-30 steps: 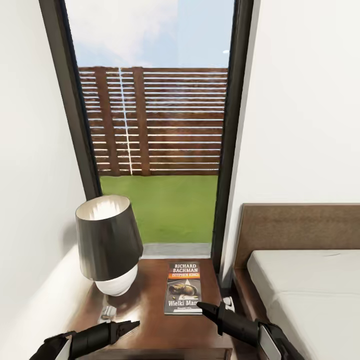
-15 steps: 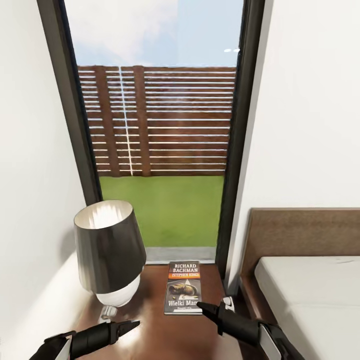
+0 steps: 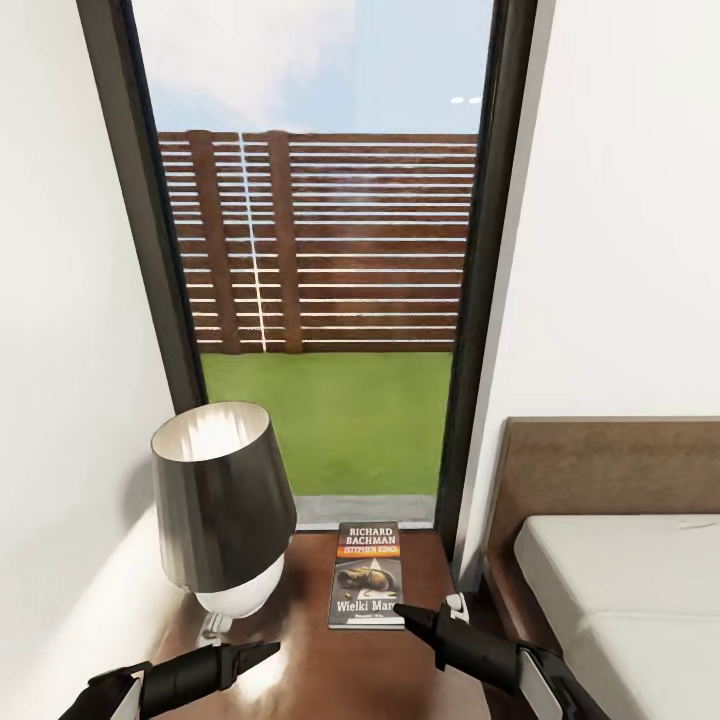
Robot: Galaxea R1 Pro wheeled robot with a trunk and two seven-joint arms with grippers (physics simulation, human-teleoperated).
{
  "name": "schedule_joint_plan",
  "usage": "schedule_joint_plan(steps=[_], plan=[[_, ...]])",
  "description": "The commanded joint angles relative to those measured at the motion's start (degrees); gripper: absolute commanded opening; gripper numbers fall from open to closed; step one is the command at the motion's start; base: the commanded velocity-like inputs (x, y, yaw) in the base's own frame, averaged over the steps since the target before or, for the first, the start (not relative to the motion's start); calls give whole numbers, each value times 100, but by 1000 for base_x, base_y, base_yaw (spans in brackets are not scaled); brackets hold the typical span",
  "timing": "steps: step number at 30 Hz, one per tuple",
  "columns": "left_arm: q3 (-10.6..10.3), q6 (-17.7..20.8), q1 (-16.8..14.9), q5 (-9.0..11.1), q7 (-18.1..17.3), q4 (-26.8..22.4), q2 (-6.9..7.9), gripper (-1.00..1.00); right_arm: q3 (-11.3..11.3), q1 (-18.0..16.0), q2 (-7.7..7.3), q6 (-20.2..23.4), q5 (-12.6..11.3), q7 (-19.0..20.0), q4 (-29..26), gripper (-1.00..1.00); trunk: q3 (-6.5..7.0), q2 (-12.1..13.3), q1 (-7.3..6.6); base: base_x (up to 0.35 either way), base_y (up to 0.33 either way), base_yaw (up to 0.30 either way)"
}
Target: In the bedroom, move the book from the bed onto either nightstand, and place the two sandals side by side next to the bed.
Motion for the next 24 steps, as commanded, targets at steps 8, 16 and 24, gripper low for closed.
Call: schedule_joint_plan(steps=[8, 16, 24], plan=[[-4, 70, -3, 5, -1192, -6, -148, 100, -6, -3, 0, 33, -18, 10, 1, -100, -6, -3, -1, 0, 0, 0], [-4, 80, -3, 3, -911, -6, -199, 100, -6, -3, 0, 33, -18, 10, 1, -100, -78, -163, 87, 0, 0, 0], [-4, 81, -3, 3, -859, -6, -202, 100, -6, -4, 0, 32, -18, 10, 1, -100, -221, -484, 263, 0, 0, 0]])
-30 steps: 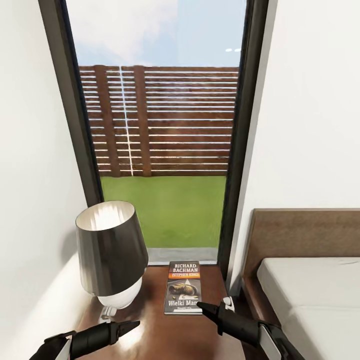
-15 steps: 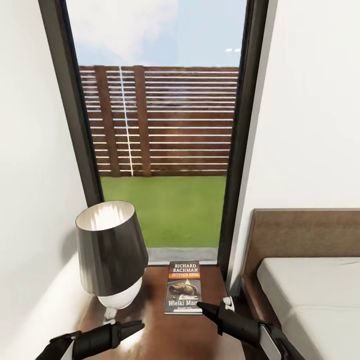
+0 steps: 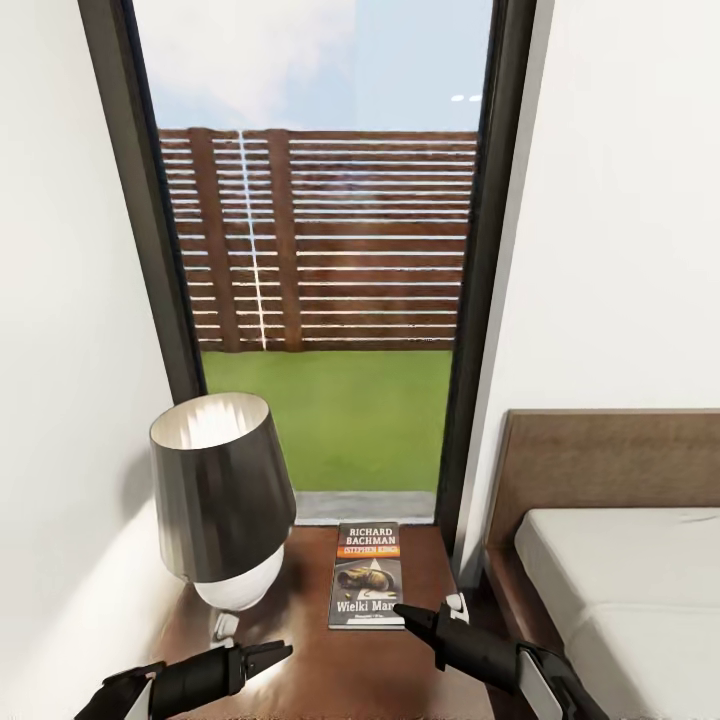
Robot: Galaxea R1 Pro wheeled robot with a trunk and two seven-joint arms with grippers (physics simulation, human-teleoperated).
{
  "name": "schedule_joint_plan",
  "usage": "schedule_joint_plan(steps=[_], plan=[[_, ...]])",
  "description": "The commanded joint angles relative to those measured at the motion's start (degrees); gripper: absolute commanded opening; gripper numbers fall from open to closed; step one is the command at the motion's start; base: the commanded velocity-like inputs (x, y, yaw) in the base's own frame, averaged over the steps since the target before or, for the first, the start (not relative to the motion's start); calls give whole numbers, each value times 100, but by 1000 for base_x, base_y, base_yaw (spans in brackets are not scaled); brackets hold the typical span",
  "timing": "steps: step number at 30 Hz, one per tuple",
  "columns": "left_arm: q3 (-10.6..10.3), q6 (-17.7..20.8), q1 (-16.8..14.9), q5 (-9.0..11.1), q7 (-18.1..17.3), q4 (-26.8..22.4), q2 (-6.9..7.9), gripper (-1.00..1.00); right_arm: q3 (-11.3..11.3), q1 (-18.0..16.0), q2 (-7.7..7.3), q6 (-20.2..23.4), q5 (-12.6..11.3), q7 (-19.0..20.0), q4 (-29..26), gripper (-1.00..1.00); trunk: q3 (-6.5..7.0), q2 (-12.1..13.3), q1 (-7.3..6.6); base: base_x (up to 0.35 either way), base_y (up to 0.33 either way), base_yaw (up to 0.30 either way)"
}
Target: In the bedroom, move the book from the bed onto either nightstand, and place the two sandals side by side next to the bed.
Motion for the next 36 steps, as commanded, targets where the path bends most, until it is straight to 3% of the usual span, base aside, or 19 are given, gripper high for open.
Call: schedule_joint_plan(steps=[1, 28, 36], plan=[[4, 60, -3, 11, -18, 0, 0, 100, -7, -3, 0, 40, -26, 11, 1, -100, -24, -44, 22, 0, 0, 0], [6, 51, -3, 11, -17, 0, 0, 100, -7, -2, 9, 40, -26, 2, 1, -100, -509, -1127, 615, 0, 0, 0], [10, 51, -3, 11, -17, 0, 0, 100, -7, -4, 9, 40, -26, 0, 1, -100, -509, -1127, 615, 0, 0, 0]])
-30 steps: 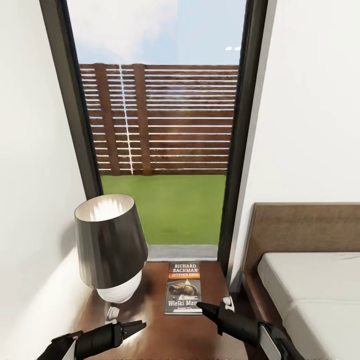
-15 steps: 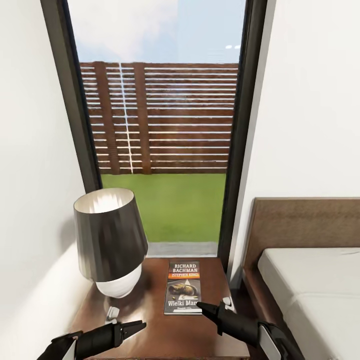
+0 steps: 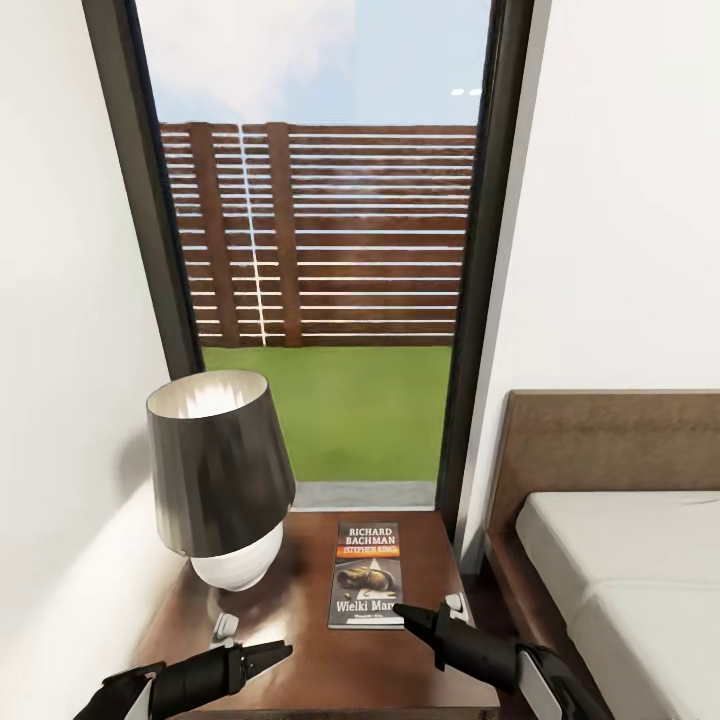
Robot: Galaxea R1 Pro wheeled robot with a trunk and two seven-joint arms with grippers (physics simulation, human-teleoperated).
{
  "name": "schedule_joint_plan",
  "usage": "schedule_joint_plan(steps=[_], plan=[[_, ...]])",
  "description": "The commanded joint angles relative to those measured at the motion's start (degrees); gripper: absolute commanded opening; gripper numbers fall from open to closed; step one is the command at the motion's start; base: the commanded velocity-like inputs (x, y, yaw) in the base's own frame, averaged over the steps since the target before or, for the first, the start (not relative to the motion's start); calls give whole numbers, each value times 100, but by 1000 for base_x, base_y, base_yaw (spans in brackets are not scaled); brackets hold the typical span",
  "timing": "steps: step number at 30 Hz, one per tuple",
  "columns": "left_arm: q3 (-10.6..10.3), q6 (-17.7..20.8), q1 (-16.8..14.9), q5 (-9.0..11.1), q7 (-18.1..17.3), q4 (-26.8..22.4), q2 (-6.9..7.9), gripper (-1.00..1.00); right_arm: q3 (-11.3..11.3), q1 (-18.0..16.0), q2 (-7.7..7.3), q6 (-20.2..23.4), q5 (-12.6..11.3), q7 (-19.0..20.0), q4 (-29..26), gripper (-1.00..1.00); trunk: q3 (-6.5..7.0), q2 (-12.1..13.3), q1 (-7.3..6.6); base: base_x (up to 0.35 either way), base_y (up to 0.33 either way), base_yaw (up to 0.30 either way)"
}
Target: In the bedroom, move the book from the bed onto either nightstand, and place the two sandals side by side next to the bed.
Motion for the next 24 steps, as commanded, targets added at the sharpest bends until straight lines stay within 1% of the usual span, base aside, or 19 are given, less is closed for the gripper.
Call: schedule_joint_plan(steps=[1, 6, 8, 10, 12, 14, 21, 24], plan=[[1, 60, -3, 11, -19, 0, 0, 100, -6, -4, 0, 34, -17, 8, -2, -100, -6, -3, -1, 0, 0, 0], [0, 60, -3, 11, -19, 1, 0, 100, -6, -3, 0, 36, -10, -15, -15, -100, -6, -3, -1, 0, 0, 0], [1, 60, -3, 11, -19, 0, 0, 100, -6, -2, 0, 40, -9, -91, -55, -100, -6, -3, -1, 0, 0, 0], [-2, 60, -3, 11, -19, 0, 0, 100, -6, -3, 0, 46, -13, -373, -128, -100, -6, -3, -1, 0, 0, 0], [0, 60, -3, 11, -19, 1, 0, 100, -6, -4, 0, 50, -17, -756, -177, -100, -6, -3, -1, 0, 0, 0], [0, 60, -3, 11, -19, 1, 0, 100, -6, -3, 0, 51, -20, -870, -188, -100, -6, -3, -1, 0, 0, 0], [3, 60, -3, 11, -19, 0, 0, 100, -6, -2, -3, 52, -26, -985, -200, -100, -6, -3, -1, 0, 0, 0], [2, 60, -3, 11, -19, 1, 0, 100, -6, -2, -5, 52, -26, -989, -200, -100, -60, -123, 65, 0, 0, 0]])
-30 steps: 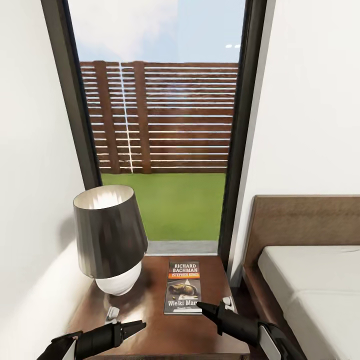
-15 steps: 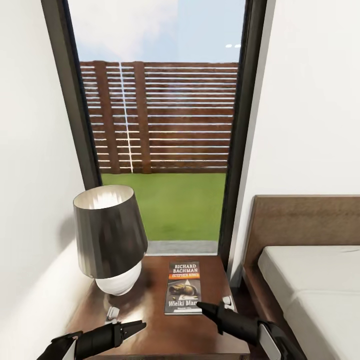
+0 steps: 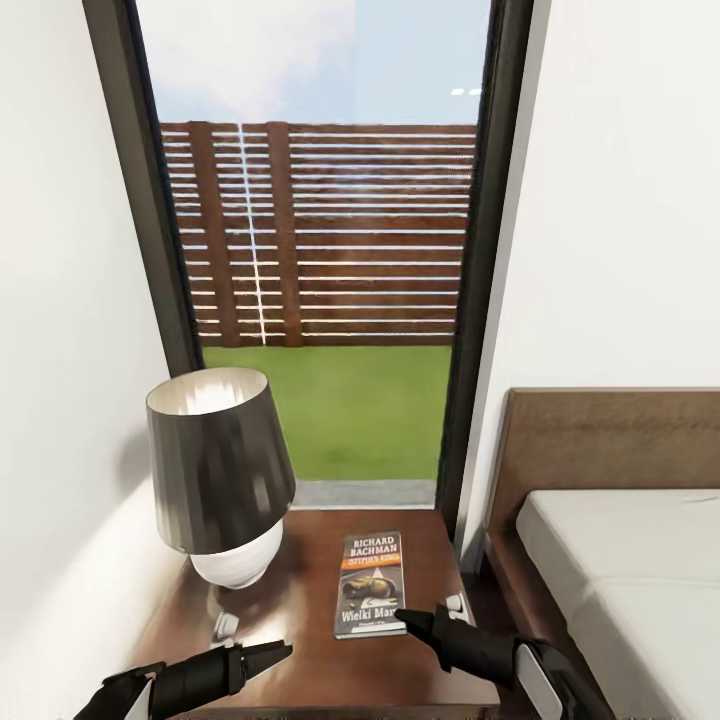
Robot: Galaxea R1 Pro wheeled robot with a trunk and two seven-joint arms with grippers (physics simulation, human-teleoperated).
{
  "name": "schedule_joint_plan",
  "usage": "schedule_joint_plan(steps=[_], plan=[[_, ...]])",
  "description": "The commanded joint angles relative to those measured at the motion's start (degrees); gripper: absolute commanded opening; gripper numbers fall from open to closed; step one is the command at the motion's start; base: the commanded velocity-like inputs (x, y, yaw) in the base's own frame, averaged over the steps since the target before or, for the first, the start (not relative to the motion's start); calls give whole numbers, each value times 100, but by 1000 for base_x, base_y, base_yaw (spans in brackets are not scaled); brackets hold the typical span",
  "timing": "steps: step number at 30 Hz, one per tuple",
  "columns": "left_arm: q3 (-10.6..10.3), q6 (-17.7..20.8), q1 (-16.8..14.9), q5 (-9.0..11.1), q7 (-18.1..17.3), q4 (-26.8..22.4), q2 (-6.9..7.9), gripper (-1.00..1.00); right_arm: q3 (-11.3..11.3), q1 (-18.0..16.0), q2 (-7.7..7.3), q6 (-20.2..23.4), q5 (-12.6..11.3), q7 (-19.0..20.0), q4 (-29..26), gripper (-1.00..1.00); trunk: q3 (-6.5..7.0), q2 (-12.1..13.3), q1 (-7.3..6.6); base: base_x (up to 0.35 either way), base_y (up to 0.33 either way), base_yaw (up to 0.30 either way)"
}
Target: In the bedroom, move the book from the bed onto either nightstand, and place the two sandals side by side next to the bed.
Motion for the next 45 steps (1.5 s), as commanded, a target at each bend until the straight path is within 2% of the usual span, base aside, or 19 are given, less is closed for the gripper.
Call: schedule_joint_plan(steps=[1, 12, 21, 25, 33, 39, 45], plan=[[4, 60, -3, 12, -19, -1, 0, 100, -12, -4, 2, 36, -20, 15, 0, -100, -24, -44, 21, 0, 0, 0], [7, 60, -3, 12, -22, -1, 0, 100, -12, -4, -1, 36, -20, 14, 0, -100, -222, -485, 263, 0, 0, 0], [7, 60, -3, 12, -20, -1, 2, 100, -12, -5, 2, 36, -40, 14, 1, -100, -222, -485, 263, 0, 0, 0], [6, 60, -3, 12, -19, -2, 0, 100, -12, -4, -2, 36, -45, 14, 0, -100, -294, -646, 351, 0, 0, 0], [7, 60, -3, 12, -19, -1, 1, 100, -12, -4, -2, 36, -46, 14, 0, -100, -294, -646, 351, 0, 0, 0], [4, 60, -3, 12, -19, 1, 1, 100, -12, -4, 1, 36, -48, 14, 0, -100, -401, -886, 483, 0, 0, 0], [7, 60, -3, 12, -26, -1, 3, 100, -12, -4, 0, 36, -46, 14, 1, -100, -401, -886, 483, 0, 0, 0]])
